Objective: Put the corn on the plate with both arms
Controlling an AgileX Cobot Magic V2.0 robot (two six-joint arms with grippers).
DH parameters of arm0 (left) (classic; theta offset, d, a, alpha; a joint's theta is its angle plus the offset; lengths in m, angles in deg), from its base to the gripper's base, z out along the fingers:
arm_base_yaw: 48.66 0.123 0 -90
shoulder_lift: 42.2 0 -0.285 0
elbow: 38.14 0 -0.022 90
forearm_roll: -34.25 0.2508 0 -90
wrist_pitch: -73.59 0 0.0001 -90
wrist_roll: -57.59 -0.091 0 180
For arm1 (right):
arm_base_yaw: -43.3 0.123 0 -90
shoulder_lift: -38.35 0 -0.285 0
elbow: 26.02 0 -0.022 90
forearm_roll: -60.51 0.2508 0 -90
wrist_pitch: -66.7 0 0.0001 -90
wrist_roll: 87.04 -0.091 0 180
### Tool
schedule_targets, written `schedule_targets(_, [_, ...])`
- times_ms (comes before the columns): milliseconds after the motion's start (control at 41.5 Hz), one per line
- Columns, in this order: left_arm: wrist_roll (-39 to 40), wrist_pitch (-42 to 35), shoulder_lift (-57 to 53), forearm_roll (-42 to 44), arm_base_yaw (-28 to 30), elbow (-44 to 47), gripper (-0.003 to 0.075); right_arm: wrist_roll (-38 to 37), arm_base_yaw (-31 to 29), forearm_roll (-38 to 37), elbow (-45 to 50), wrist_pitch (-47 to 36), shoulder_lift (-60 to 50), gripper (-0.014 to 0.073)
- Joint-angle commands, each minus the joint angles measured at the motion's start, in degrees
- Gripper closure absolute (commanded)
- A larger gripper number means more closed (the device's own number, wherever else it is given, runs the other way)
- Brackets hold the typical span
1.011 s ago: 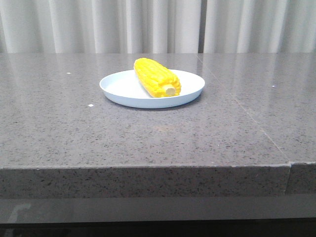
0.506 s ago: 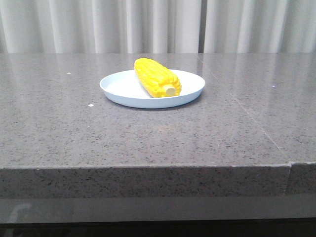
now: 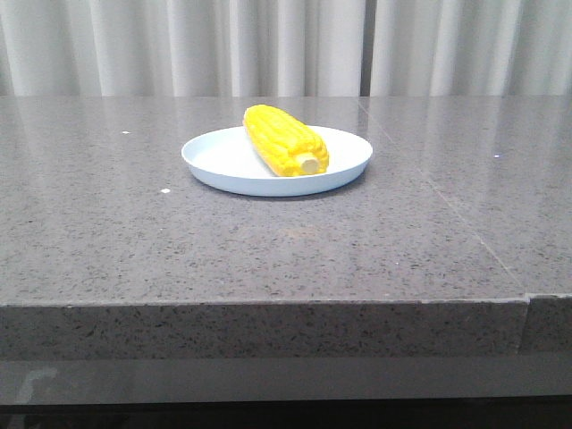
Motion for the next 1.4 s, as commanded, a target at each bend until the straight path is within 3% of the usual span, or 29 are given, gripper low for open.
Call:
schedule_targets(0, [0.28,-4.69,-1.11,-0.48,-0.31,0.19,0.074,0.2,-6.46,0.63,7.63,-17.4,-5.18,0.0662])
schedule_targets(193, [0.28,-4.69,-1.11,-0.48,-0.31,0.19,0.074,0.2,-17.61,0.63,26.29,-36.31,-17.76,0.0662])
schedule_targets(361, [0.28,-4.69,-1.11,-0.48,-0.31,0.19,0.074,0.2,-22.62,0.63,37.98,-44.53,-26.47,0.0662])
schedule_targets(554, [0.28,-4.69,-1.11,-0.48,-0.31,0.19,0.0741,0.14,-24.17,0.63,44.32,-45.51,-31.85,0.0662])
schedule_targets(1373, [0.28,-4.69,-1.11,-0.48,-0.31,0.19,0.074,-0.2,-22.48,0.67,44.26,-45.11,-31.84,0.0662])
